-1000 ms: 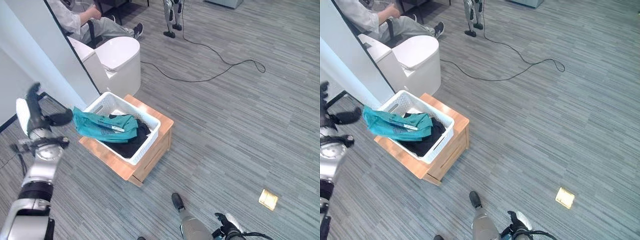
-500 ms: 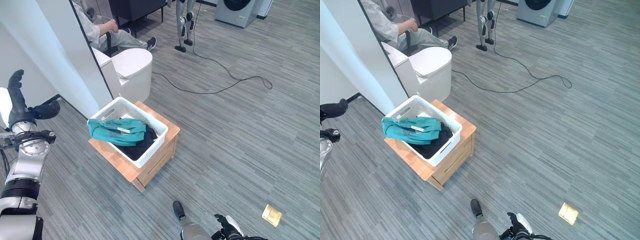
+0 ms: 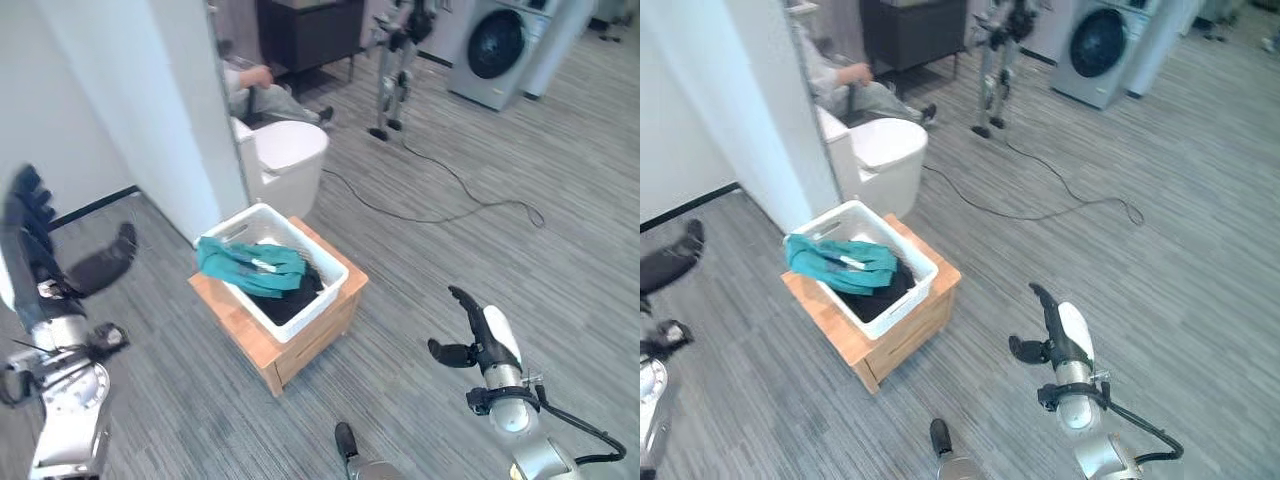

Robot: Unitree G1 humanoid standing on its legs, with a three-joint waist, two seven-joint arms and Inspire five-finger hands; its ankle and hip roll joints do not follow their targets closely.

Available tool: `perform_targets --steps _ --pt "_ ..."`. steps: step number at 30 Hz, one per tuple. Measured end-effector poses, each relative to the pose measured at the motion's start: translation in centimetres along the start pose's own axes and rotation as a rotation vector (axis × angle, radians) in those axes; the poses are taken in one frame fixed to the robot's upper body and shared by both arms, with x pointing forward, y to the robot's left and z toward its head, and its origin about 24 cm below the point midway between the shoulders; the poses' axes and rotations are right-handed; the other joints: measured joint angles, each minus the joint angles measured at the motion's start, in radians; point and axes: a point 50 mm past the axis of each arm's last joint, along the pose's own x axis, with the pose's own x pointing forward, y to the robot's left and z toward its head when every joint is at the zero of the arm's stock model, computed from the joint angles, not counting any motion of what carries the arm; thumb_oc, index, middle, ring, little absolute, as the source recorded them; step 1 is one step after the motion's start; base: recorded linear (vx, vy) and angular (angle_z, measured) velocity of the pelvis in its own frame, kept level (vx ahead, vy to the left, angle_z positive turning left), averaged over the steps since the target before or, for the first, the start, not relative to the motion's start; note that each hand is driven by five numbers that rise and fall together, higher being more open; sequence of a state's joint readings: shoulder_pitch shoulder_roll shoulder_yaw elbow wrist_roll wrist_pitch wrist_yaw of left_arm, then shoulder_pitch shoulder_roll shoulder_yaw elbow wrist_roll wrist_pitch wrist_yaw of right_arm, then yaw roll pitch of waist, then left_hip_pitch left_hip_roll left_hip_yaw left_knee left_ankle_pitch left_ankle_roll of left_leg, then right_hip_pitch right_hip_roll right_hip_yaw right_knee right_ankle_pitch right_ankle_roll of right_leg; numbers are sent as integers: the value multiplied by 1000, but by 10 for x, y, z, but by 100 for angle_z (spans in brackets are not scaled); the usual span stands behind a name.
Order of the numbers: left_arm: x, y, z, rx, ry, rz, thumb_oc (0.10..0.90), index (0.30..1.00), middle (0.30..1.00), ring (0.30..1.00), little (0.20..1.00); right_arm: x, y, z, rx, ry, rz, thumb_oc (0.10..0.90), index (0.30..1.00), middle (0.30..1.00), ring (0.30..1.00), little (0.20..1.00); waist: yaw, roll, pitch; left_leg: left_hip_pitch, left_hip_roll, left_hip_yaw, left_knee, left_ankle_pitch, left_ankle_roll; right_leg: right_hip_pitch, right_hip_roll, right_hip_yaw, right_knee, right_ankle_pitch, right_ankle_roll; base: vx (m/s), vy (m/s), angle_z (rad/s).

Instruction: Pick up bed clothes into laundry basket.

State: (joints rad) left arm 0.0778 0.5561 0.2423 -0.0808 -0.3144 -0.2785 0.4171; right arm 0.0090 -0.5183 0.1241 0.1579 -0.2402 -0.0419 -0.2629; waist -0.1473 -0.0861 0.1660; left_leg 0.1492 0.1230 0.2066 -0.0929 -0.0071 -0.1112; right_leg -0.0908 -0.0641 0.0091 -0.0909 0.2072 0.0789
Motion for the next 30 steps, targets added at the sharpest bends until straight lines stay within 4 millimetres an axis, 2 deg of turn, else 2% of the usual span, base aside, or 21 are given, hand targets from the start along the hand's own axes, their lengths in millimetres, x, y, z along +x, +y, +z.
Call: perform_targets --steps 1,7,9,10,11,13,14,15,16,17,18,19,20,21,23,24,26,27,28,29,30 --pt "-4 1 -3 9 15 -34 800 900 900 900 900 3 -2 13 10 -60 10 800 900 900 900 900 35 -17 -9 -24 0 -25 1 13 -8 -2 -7 -21 0 1 -1 -95 -27 56" --pt "-23 -13 -24 -9 132 -151 800 900 900 900 900 24 -15 89 90 -399 16 800 900 900 900 900 81 -89 -2 -83 -7 -128 20 40 -5 -4 -21 -86 28 7 7 -193 1 55" --pt "-23 -20 -35 -2 184 -191 800 900 900 900 900 33 -19 111 99 -482 3 800 900 900 900 900 84 -77 18 -113 -1 -166 35 49 5 -15 -22 -72 51 27 40 -292 38 52" --pt "-25 -24 -39 -10 208 -198 800 900 900 900 900 35 -22 122 108 -525 -8 800 900 900 900 900 105 -50 43 -129 3 -188 32 69 13 -19 -20 -49 81 27 66 -284 -21 143" --pt "-29 -51 -43 -123 241 -225 800 900 900 900 900 36 -38 129 123 -557 -81 800 900 900 900 900 106 15 86 -198 36 -276 73 93 30 -75 25 71 331 -138 136 -133 -74 169" --pt "-35 -62 -40 -193 250 -243 800 900 900 900 900 39 -44 136 106 -586 -88 800 900 900 900 900 136 41 101 -206 45 -331 61 112 16 -87 63 105 517 -257 140 -89 -66 141" --pt "-39 -52 -42 -203 274 -217 800 900 900 900 900 41 -40 150 94 -639 -49 800 900 900 900 900 195 13 111 -207 15 -334 59 112 9 -20 30 109 415 -319 66 -90 -54 61" --pt "-39 -43 -44 -201 290 -183 800 900 900 900 900 42 -37 164 113 -692 -33 800 900 900 900 900 237 6 119 -212 -3 -345 55 124 -4 30 13 106 352 -372 50 -324 -181 40" --pt "-40 -38 -46 -213 302 -150 800 900 900 900 900 42 -32 173 132 -719 -18 800 900 900 900 900 256 28 136 -212 0 -362 51 127 -7 69 21 95 278 -356 8 -231 -126 45" --pt "-46 -30 -50 -202 326 -126 800 900 900 900 900 40 -27 177 134 -736 12 800 900 900 900 900 290 54 140 -240 11 -372 71 147 -8 101 44 71 223 -326 5 -331 -106 107" --pt "-40 -37 -47 -219 303 -140 800 900 900 900 900 38 -28 172 134 -735 1 800 900 900 900 900 256 46 142 -350 -18 -369 178 165 -43 94 40 47 207 -326 -17 -238 39 209" --pt "-39 -46 -45 -251 294 -158 800 900 900 900 900 40 -30 165 94 -713 13 800 900 900 900 900 244 55 158 -424 -42 -253 173 254 -2 110 39 -52 192 -310 -34 -388 54 260" --pt "-43 -54 -45 -268 300 -194 800 900 900 900 900 39 -34 156 36 -697 25 800 900 900 900 900 228 86 154 -412 -17 -99 97 261 -1 117 45 -114 187 -314 -43 -302 35 237" --pt "-43 -51 -43 -256 287 -218 800 900 900 900 900 41 -33 151 24 -668 36 800 900 900 900 900 245 73 172 -424 14 47 110 172 74 118 38 -141 175 -312 -59 -159 17 121" --pt "-42 -41 -47 -221 302 -207 800 900 900 900 900 40 -24 152 72 -654 45 800 900 900 900 900 265 1 192 -441 27 132 196 130 80 104 -11 -134 163 -307 -56 -284 114 51" --pt "-46 -40 -57 -195 354 -209 800 900 900 900 900 38 -23 150 79 -645 51 800 900 900 900 900 258 -5 200 -423 42 102 277 117 88 127 -67 -200 157 -297 -44 -346 210 98" --pt "-45 -36 -65 -101 403 -277 800 900 900 900 900 26 -21 131 146 -564 34 800 900 900 900 900 194 -34 199 -392 108 203 509 -34 14 230 -137 -336 114 -296 -32 -61 250 172" --pt "-52 -32 -66 -102 414 -252 800 900 900 900 900 23 -22 121 146 -528 36 800 900 900 900 900 129 -14 183 -313 144 228 404 59 42 268 -158 -393 153 -299 -15 9 461 155" --pt "-57 -38 -65 -142 418 -239 800 900 900 900 900 25 -35 119 94 -532 17 800 900 900 900 900 117 47 180 -263 172 185 319 200 91 217 -175 -381 271 -322 11 70 602 115" --pt "-53 -51 -62 -175 405 -257 800 900 900 900 900 24 -52 111 72 -524 -32 800 900 900 900 900 115 97 182 -266 156 199 291 130 147 182 -190 -367 297 -348 25 138 391 87" --pt "-50 -54 -58 -183 385 -257 800 900 900 900 900 23 -61 109 72 -514 -67 800 900 900 900 900 92 111 166 -308 143 265 306 99 183 216 -178 -373 156 -354 36 204 352 149"
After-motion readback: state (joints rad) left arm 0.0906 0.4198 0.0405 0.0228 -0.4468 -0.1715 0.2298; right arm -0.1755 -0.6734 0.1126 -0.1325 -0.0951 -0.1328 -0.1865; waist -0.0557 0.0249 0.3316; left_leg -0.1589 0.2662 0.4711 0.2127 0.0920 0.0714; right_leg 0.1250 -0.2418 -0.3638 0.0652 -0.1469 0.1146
